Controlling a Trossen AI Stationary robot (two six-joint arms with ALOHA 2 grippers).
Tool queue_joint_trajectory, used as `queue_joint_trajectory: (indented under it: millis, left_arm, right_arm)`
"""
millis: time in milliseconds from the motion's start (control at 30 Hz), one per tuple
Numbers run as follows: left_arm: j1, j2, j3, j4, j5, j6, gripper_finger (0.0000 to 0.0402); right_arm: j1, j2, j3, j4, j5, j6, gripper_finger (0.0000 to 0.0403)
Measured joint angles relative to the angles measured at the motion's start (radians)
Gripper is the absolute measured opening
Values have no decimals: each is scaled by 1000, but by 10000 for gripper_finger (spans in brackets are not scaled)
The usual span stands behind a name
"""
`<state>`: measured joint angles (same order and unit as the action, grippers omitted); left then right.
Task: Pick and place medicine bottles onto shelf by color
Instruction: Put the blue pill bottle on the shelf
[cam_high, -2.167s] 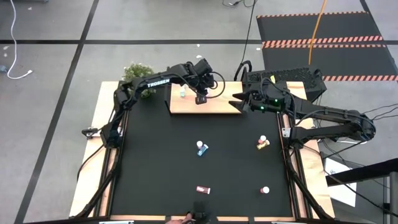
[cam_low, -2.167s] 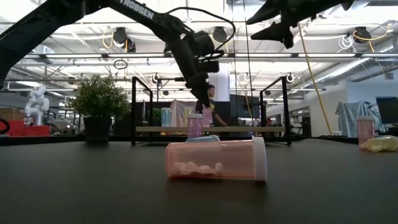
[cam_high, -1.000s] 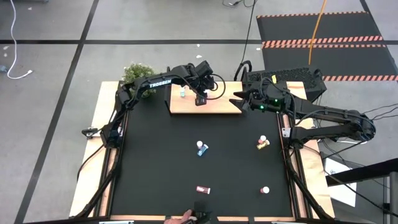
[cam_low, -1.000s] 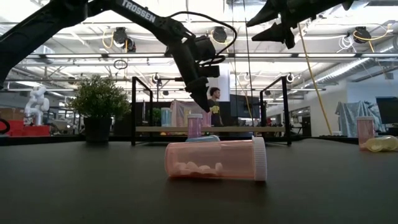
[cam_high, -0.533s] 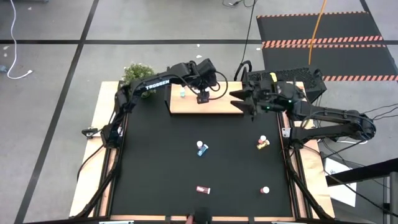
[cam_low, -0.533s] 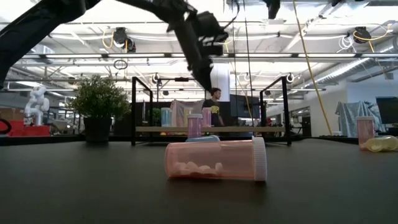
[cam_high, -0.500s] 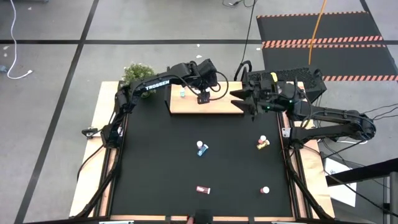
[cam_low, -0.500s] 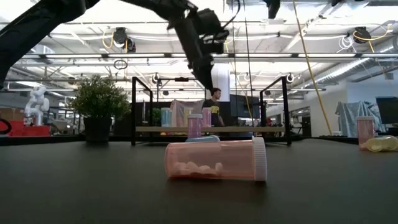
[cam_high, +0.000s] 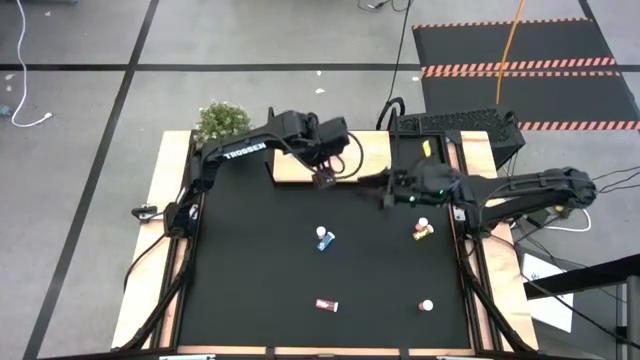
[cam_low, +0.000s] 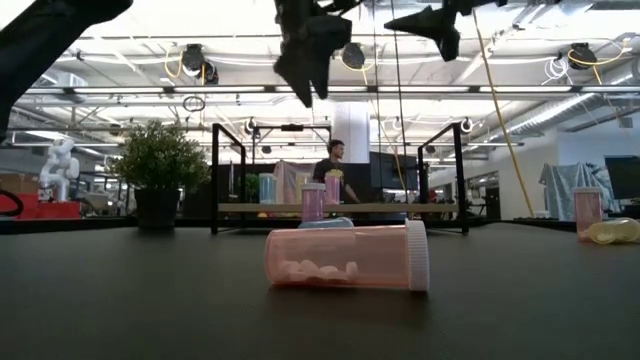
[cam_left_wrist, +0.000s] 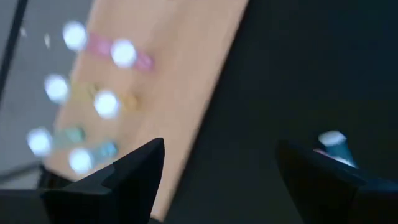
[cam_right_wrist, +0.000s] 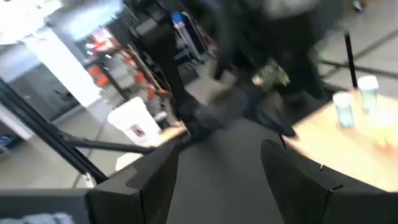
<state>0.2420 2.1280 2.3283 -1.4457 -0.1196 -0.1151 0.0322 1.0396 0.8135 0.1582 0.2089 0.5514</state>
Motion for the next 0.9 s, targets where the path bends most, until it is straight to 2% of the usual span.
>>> queue_joint_trajectory:
  millis: [133,233,367,533,633,733,900]
  left_arm:
    - [-59,-10,0,-107,-65,-110,308]
    - [-111,-33,-15,-123,-124,-149,308]
    - [-163,-102,-47,-97,-175,-146,308]
    - [-175,-171,-94,-72,-232,-120,308]
    - [-175,-237,-147,-24,-233,-78,308]
    - [-178,-309,-249,21,-232,-64,308]
    - [-195,-501,-543,196,-217,-51,308]
  right_arm:
    - [100,73,0,-12,111,82,224]
    - [153,145,0,-1,165,157,219]
    - [220,233,1,-11,234,299,200]
    - [285,344,61,-107,315,442,174]
    - [298,418,105,-181,319,541,163]
    - [304,504,151,-202,315,609,157]
    - [304,662,214,-207,310,687,155]
